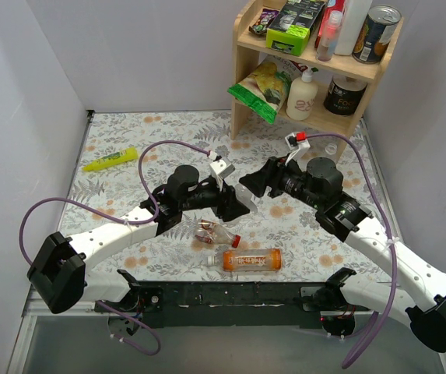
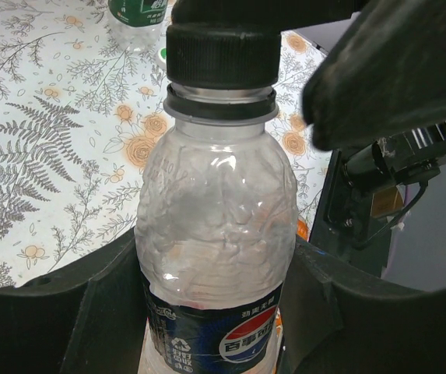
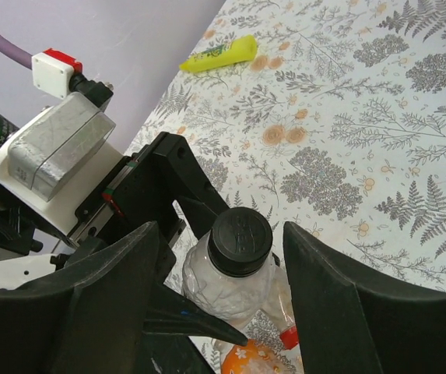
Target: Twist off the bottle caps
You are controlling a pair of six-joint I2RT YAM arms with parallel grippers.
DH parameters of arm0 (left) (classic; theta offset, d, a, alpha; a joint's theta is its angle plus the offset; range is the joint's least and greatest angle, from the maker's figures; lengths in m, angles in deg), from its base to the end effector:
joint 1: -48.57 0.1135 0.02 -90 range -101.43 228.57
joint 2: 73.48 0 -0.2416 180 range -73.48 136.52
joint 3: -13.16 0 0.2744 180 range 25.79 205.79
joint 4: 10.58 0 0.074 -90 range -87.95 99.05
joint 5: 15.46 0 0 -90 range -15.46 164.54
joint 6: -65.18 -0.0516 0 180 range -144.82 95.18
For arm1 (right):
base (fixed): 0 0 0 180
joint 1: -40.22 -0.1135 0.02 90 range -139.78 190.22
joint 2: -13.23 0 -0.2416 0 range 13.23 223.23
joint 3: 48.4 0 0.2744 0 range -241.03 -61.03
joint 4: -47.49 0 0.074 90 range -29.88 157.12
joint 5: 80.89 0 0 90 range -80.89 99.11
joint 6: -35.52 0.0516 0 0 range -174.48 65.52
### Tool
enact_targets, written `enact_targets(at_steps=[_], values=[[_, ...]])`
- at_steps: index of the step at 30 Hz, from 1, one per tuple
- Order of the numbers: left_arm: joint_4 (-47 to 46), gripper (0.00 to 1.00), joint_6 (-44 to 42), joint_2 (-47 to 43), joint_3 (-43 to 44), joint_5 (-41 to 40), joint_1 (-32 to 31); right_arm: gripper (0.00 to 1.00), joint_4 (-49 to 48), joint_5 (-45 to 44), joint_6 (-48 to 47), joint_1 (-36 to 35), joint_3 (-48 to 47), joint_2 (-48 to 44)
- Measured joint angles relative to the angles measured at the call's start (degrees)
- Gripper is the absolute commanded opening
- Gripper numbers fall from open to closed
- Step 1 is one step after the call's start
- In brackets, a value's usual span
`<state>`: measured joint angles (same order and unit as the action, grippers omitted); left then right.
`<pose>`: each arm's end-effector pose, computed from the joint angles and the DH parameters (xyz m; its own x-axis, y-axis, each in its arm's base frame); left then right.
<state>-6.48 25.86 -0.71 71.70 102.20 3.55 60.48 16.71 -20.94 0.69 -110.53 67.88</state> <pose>0.2149 -0.2490 0.2392 -0.8665 -0.1022 -0.4886 0.4224 0.3713 -0.8269 0.2092 0.1815 0.3343 -0.4664 0.3252 -0.8226 -0.5696 0.6012 0.5606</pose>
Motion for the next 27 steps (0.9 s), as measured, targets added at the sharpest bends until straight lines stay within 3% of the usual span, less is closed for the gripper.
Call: enact_targets(at_steps=[5, 18, 27], values=[[0.5, 0.04, -0.4, 0.0, 0.0, -0.3, -0.2, 0.66, 0.0, -0.1, 0.5, -0.3, 0.0, 0.8], [1.2, 0.04, -1.2, -0.4, 0.3, -1.0, -0.6, 0.15, -0.1, -1.7, 0.7, -0.2, 0.0, 1.0], [1.0, 0.03, -0.7, -1.1, 0.3, 2.9, 0.3, 0.02, -2.9, 3.2, -3.3, 0.4, 0.4, 0.7]])
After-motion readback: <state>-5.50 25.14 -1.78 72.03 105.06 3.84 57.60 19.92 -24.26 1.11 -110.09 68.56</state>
